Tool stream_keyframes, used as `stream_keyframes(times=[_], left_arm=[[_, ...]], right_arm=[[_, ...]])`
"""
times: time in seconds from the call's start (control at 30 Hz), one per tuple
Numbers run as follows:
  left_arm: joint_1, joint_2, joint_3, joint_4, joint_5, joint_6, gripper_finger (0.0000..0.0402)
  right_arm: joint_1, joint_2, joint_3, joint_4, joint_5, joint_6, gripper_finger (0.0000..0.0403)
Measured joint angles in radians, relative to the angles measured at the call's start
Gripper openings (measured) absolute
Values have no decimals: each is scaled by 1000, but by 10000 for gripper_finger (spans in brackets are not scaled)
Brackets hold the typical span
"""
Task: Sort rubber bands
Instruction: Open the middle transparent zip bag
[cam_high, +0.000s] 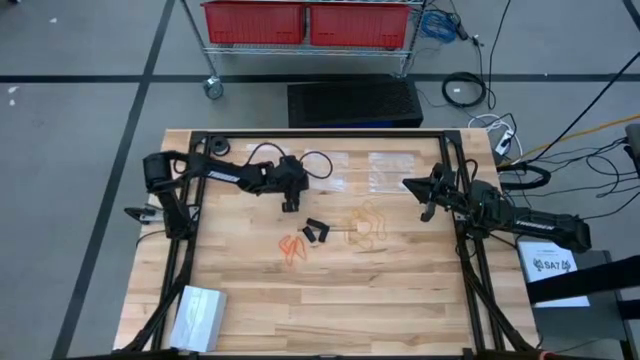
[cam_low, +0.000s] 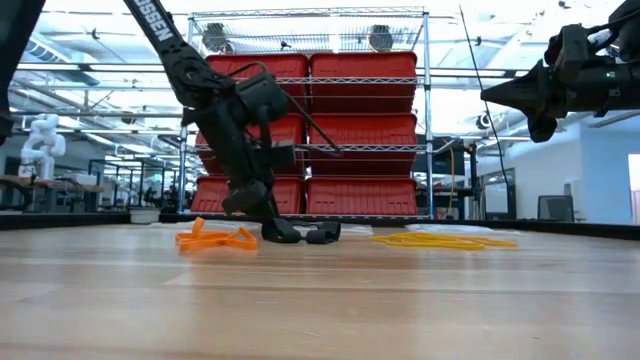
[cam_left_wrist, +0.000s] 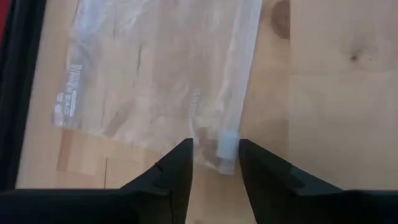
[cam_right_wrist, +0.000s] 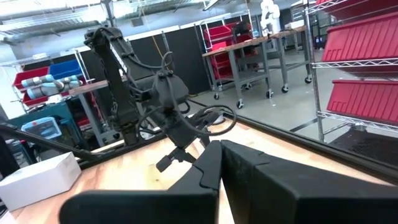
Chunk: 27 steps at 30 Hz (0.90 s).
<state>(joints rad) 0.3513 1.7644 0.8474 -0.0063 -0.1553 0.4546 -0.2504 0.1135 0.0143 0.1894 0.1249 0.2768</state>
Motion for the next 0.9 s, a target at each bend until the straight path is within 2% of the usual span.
stream_keyframes(times=[0.2,0.5,0.7,0.9], left_arm=[[4,21,2,2,40,4,107],[3,16,23,-19,44,23,7],[-6,-9,116,-101,53,-2,9],[-24,-49,203,-210,83,-6,5]], right_arm=[[0,0,0,0,0,0,0],[0,0,0,54,1,21,0],[0,0,0,191,1,1,0],[0,8,0,174,1,-50,0]])
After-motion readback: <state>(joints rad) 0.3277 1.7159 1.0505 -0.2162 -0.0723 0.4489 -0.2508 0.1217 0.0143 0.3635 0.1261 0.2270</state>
